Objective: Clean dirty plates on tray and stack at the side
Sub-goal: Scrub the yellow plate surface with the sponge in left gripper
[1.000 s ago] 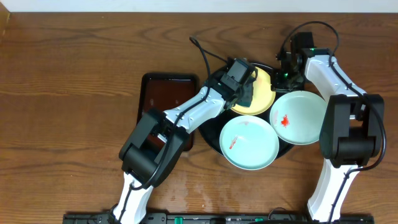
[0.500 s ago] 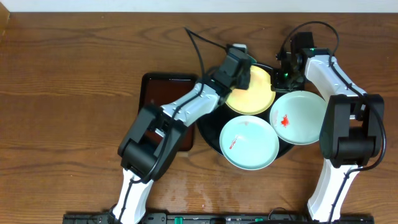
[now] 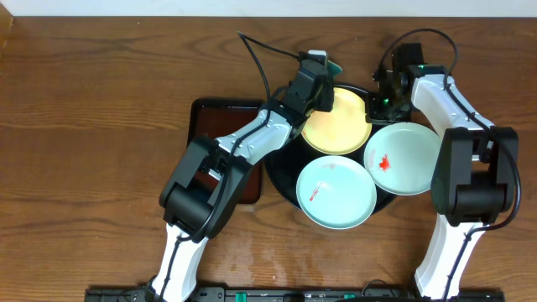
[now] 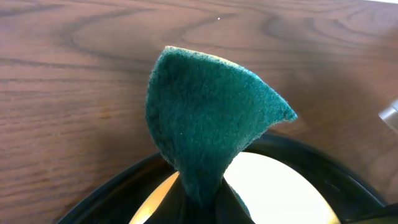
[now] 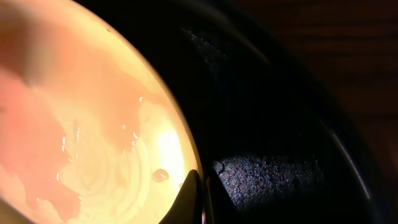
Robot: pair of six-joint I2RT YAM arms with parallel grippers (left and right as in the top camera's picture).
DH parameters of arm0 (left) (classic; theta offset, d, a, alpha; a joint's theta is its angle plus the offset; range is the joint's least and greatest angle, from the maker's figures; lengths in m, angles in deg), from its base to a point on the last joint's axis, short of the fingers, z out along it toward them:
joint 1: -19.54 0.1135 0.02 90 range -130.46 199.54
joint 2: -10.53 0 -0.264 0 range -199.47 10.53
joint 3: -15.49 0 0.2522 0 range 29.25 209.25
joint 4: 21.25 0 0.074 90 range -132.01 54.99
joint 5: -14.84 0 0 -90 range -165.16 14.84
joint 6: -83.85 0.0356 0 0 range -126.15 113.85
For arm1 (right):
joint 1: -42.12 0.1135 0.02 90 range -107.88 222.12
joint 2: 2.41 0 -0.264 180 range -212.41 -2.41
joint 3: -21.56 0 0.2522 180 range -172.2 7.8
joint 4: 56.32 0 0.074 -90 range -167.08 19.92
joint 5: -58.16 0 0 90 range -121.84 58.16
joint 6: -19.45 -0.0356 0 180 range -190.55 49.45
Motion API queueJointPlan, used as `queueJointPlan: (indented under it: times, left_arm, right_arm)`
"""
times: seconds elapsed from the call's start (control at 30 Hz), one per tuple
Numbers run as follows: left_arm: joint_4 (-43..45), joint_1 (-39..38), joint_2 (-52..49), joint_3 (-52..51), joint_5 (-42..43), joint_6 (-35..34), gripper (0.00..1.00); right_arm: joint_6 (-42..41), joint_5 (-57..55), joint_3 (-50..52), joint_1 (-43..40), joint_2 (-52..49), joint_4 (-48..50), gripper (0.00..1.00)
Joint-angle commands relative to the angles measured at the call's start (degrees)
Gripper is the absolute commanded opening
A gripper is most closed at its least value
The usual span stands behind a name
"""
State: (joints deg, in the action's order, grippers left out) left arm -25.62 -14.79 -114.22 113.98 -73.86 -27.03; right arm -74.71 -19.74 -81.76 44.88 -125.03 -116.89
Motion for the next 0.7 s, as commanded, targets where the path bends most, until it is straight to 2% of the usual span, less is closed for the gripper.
queueJointPlan:
  times: [0.0,0.4,0.67]
  left_arm:
    - [-0.3,0.0,-0.9,-0.1,-0.7,0.7,0.08]
    - [-2.4,-0.2,-4.6,-0.1,-0.7,0.4,0.08]
    - [-14.9,-0.5,-1.1,-0.1,6.9,-6.4,0.08]
  right_arm:
    - [-1.0,-1.1,0.4,0.3,0.2,0.3,0.01]
    - [-1.0,-1.1,0.4,0.3,0.2,0.3,0.01]
    - [-1.0,-1.1,0.4,0.3,0.2,0.1,0.01]
